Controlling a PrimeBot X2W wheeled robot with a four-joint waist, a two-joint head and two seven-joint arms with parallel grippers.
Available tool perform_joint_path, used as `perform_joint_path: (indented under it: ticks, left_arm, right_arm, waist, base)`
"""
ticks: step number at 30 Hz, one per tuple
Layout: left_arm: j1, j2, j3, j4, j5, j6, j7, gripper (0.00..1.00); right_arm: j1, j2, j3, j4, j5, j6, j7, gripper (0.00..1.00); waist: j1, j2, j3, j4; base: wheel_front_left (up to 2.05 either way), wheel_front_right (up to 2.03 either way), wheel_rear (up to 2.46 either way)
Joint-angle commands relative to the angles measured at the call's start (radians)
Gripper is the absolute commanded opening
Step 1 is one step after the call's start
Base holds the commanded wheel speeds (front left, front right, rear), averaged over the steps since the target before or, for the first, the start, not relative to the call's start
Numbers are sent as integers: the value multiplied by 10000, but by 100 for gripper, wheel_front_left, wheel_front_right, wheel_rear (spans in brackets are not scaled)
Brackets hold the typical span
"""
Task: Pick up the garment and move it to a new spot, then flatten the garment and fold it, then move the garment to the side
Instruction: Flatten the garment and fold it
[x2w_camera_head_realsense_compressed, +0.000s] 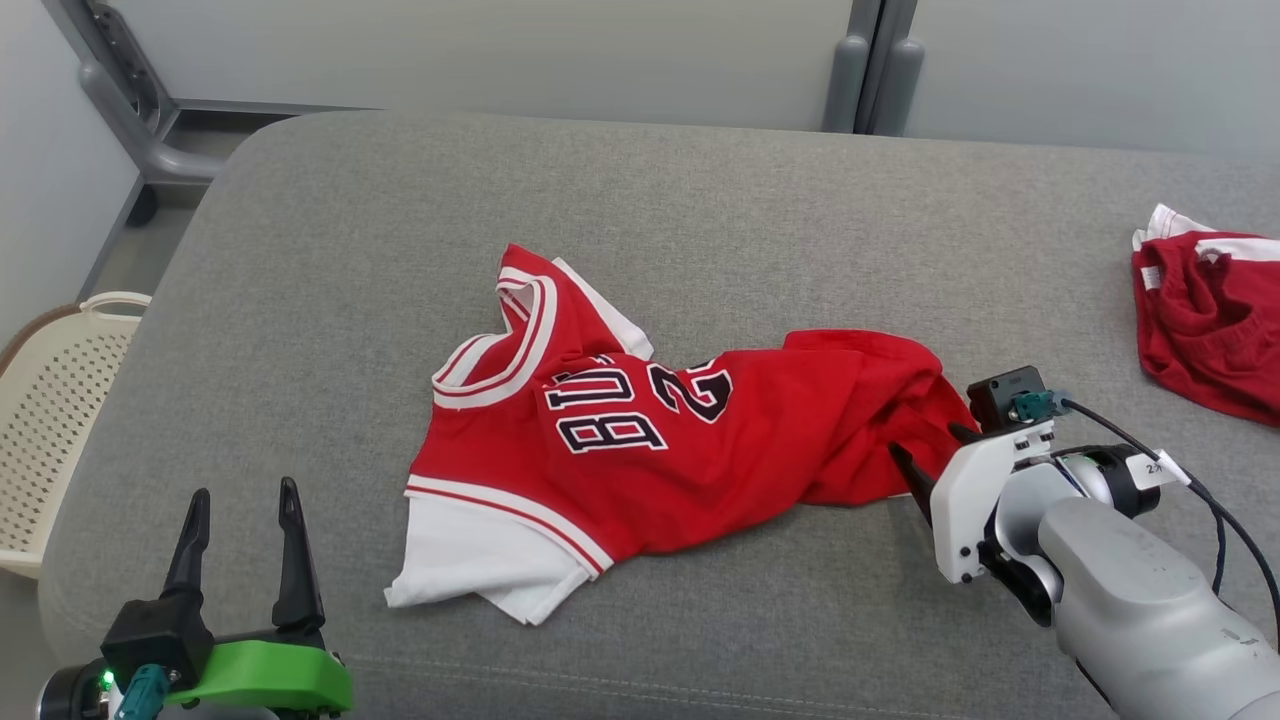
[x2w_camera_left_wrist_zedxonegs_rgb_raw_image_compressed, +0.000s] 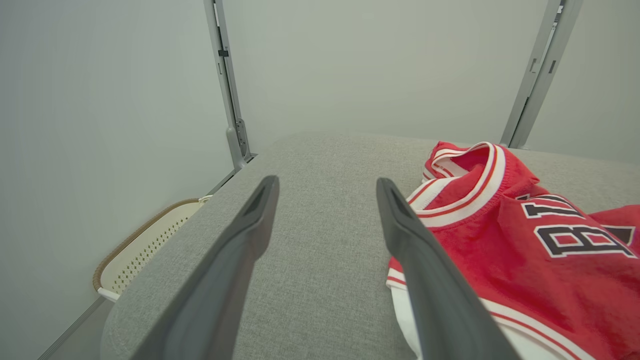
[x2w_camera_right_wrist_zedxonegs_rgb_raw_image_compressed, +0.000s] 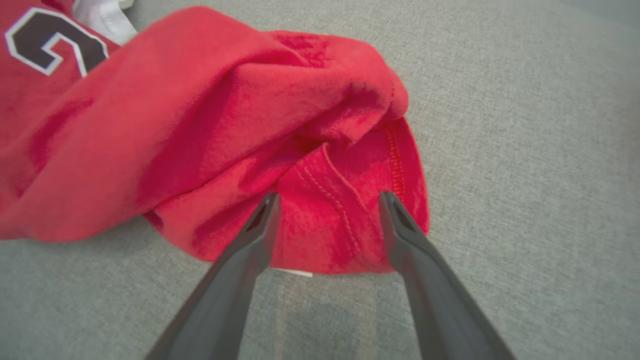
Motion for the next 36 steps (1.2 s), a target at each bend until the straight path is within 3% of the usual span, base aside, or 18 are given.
perform_joint_path:
  ticks: [1,2,3,4,9,16,26,36]
  left_arm:
    - [-126,-16,37,30,83,-50,-19,100]
    - [-143,-54,61,40,114,-71,-18,100]
    - [-160,-95,86,50,142,-93,-20,100]
    - [-169,-127,112,60,182,-133,-18,100]
    - [-103,-224,275,113,301,-254,-18,100]
    - [133,-349,452,202,442,-412,-20,100]
    - [331,-462,597,273,542,-595,-20,100]
    - [342,-518,710,334,610,-688,-19,100]
  right_arm:
    - [-121,-19,44,51,76,-4,17,100]
    - [-141,-8,141,143,147,-4,0,100]
    - [-178,-11,245,186,222,-3,-89,34]
    - [-225,-28,314,226,317,-4,-191,0]
    - [-229,-237,641,147,846,-4,-702,0]
    - [88,-1030,860,-615,1805,-4,-1355,0]
    - [1218,-2421,925,-3122,3305,-6,-994,0]
    - [2161,-3478,136,-6391,4535,-4,-745,0]
  waist:
    - [0,0,32,58]
    - [0,0,39,81]
    - [0,0,51,99]
    - [0,0,64,105]
    - [0,0,1,-7]
    - [0,0,-309,-489]
    - [0,0,-550,-996]
    - [0,0,-533,-1179]
  base:
    - [0,0,0]
    - [0,0,0]
    - [0,0,0]
    - [0,0,0]
    - [0,0,0]
    - [0,0,0]
    - [0,0,0]
    - [0,0,0]
